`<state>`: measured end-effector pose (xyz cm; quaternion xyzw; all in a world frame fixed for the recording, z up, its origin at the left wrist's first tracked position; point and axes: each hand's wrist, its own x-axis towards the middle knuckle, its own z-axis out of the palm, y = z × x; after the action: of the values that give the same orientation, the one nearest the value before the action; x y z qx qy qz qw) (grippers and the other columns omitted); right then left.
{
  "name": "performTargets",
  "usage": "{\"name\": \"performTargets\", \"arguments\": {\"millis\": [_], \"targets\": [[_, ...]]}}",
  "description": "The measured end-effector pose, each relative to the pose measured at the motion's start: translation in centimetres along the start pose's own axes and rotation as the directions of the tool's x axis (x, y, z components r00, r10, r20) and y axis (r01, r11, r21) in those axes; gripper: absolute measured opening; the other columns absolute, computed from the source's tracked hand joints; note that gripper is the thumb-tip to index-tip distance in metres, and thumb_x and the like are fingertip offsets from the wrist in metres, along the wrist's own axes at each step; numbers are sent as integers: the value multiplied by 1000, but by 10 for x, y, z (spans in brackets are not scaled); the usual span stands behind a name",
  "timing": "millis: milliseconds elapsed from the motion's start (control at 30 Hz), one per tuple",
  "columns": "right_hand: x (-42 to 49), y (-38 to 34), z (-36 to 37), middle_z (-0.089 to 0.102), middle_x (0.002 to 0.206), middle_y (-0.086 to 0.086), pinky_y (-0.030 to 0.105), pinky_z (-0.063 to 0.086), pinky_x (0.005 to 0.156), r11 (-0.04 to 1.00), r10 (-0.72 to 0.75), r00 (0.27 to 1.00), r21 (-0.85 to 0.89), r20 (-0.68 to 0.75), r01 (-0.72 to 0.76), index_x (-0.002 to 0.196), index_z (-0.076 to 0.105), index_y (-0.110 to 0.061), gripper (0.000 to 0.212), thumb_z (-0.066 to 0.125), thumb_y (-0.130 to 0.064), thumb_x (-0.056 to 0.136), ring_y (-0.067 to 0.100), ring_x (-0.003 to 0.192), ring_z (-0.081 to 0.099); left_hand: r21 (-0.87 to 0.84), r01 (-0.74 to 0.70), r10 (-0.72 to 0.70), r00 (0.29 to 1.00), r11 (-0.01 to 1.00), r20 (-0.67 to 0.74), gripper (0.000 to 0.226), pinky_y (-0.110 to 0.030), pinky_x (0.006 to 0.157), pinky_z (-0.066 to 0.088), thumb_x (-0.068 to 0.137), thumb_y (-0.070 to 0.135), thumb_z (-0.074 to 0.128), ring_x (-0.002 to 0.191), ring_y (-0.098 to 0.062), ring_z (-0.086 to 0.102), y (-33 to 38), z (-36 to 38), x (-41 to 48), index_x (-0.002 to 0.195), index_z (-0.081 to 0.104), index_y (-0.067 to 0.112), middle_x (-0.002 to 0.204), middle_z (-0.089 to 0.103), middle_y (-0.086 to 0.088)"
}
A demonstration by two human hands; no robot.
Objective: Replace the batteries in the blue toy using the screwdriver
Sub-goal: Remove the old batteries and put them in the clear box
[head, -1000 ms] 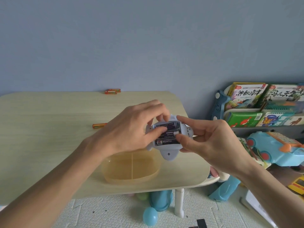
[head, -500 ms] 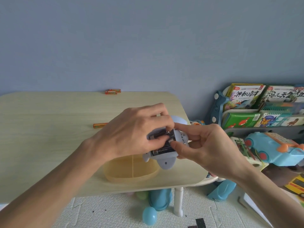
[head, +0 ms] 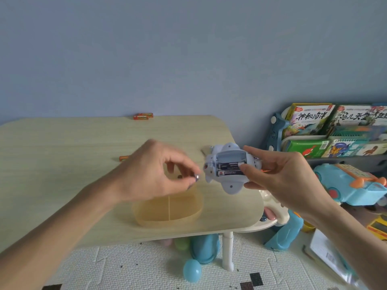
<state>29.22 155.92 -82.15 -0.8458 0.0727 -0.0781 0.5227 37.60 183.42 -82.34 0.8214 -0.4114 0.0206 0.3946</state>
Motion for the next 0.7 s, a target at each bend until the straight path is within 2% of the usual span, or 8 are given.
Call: {"name": "performTargets", "arguments": {"millis": [100, 200, 300, 367, 467, 567, 700], "targets": [[-1, 6, -2, 86, 92, -12, 39, 67, 86, 999, 17, 1000, 40, -6, -17, 138, 70, -25, 47, 79, -20, 91, 12, 78, 84, 131, 3, -19, 992, 991, 121, 17, -16, 77, 52, 85, 21, 86, 85, -8, 74, -7, 15, -9, 99, 86, 30, 91, 80, 19], [-2, 8, -1, 86, 94, -10, 46, 66, 90, 998, 30, 999, 60, 12, -30, 137, 70, -25, 47, 80, -20, 91, 14, 81, 84, 259, -36, -4, 988, 965, 152, 15, -28, 82, 56, 86, 31, 83, 86, -3, 68, -10, 19, -10, 101, 85, 34, 91, 78, 19], [-2, 8, 0, 86, 97, -9, 43, 67, 88, 996, 13, 999, 87, 36, -16, 138, 70, -24, 48, 80, -19, 91, 16, 84, 84, 333, -75, 17, 985, 940, 172, 15, -26, 87, 55, 86, 34, 83, 93, 5, 62, -8, 20, -9, 101, 84, 33, 93, 76, 22], [-2, 8, 0, 86, 102, -6, 48, 66, 90, 994, 1, 998, 110, 56, -7, 138, 70, -24, 49, 80, -20, 90, 18, 87, 84, 357, -87, 22, 983, 930, 181, 12, -27, 89, 55, 86, 33, 84, 95, 6, 61, -8, 22, -9, 98, 84, 32, 94, 74, 22], [-1, 8, 1, 86, 105, -4, 44, 66, 91, 988, -19, 995, 157, 95, 4, 140, 68, -20, 52, 80, -18, 90, 19, 92, 84, 349, -88, 24, 983, 933, 183, 8, -22, 88, 53, 86, 31, 85, 94, 5, 60, -9, 21, -7, 94, 84, 31, 92, 73, 22], [0, 10, 1, 85, 108, -2, 34, 67, 85, 976, -43, 987, 217, 152, 9, 143, 65, -15, 60, 79, -21, 84, 19, 98, 83, 302, -94, 56, 990, 949, 132, 3, -22, 82, 50, 86, 29, 86, 87, 0, 62, -8, 13, -3, 87, 83, 29, 87, 75, 20], [1, 12, 3, 84, 114, 0, 30, 67, 83, 963, -72, 976, 271, 205, 14, 145, 62, -11, 67, 77, -19, 80, 21, 107, 80, 257, -161, 177, 984, 953, -38, 8, -37, 78, 54, 87, 30, 84, 82, -13, 65, 0, 0, 5, 90, 83, 23, 85, 75, 13]]}}
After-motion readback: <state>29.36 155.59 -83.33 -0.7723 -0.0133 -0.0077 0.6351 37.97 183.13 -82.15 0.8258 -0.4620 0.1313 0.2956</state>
